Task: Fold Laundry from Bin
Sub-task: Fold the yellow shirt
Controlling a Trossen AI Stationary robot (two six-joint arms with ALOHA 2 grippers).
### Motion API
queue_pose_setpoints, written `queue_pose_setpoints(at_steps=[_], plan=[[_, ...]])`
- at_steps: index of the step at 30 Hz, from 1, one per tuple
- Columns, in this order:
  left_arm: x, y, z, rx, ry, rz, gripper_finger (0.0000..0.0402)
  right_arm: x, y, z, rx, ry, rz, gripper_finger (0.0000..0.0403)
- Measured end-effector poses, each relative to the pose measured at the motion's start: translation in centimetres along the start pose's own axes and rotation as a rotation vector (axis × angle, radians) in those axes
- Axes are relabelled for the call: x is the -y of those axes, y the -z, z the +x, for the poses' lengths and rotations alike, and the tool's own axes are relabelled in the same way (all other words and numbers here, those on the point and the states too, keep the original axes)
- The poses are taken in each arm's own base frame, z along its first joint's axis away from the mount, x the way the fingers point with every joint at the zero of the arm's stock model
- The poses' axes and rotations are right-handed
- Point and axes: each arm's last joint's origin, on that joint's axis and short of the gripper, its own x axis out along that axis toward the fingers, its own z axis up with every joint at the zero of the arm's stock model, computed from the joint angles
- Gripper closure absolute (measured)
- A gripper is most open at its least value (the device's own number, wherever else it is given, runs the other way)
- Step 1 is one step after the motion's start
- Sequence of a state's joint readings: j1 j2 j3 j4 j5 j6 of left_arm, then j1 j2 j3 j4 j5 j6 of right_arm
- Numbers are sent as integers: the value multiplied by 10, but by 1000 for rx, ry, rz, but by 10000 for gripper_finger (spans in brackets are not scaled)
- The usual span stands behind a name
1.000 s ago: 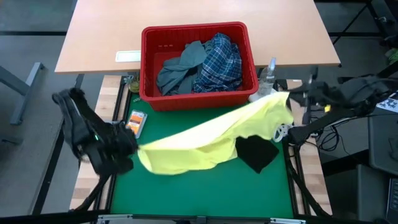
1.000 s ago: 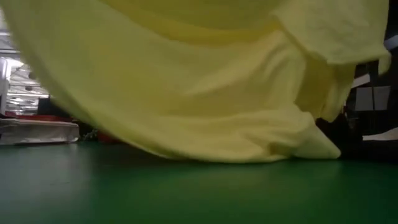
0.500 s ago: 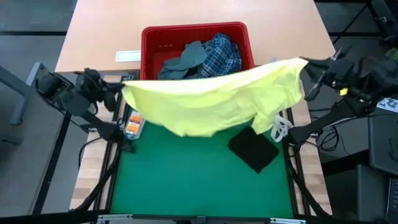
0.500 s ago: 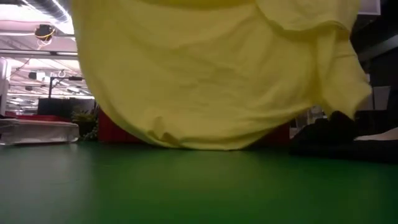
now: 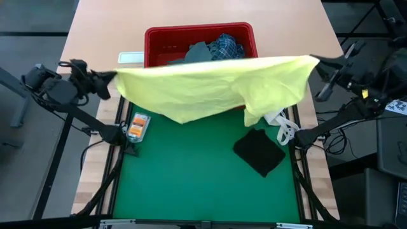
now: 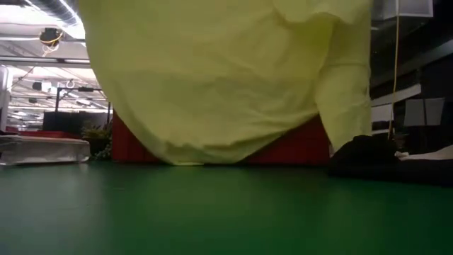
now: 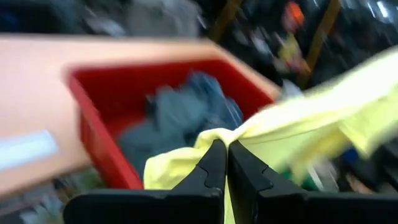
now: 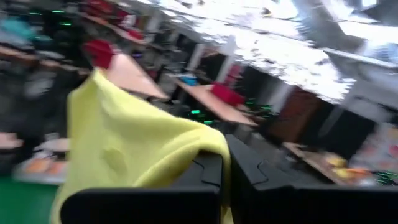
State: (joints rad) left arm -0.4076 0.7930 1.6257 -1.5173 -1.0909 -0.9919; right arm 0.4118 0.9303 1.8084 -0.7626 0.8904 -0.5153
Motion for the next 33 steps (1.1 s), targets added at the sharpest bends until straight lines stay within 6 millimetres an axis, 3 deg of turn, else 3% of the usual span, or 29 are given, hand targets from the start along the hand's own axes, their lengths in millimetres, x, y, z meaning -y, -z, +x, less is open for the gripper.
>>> queue_pose_setpoints(at_steps=[6, 12, 19, 23, 29, 33], plan=[[17, 9, 4, -240, 141, 18, 401, 0, 20, -12, -62, -206, 149, 398], [46, 27, 12, -534, 241, 31, 401, -3, 45, -26, -262, -423, 334, 398], [83, 80, 34, -983, 190, 77, 401, -23, 66, -28, -640, -585, 420, 398], [100, 117, 45, -1216, 110, 128, 401, -37, 65, -23, -690, -727, 466, 398], [112, 168, 49, -1405, -9, 270, 401, -66, 80, -14, -865, -854, 411, 398], [114, 185, 43, -1450, -34, 354, 401, -80, 90, -10, -944, -879, 380, 398]])
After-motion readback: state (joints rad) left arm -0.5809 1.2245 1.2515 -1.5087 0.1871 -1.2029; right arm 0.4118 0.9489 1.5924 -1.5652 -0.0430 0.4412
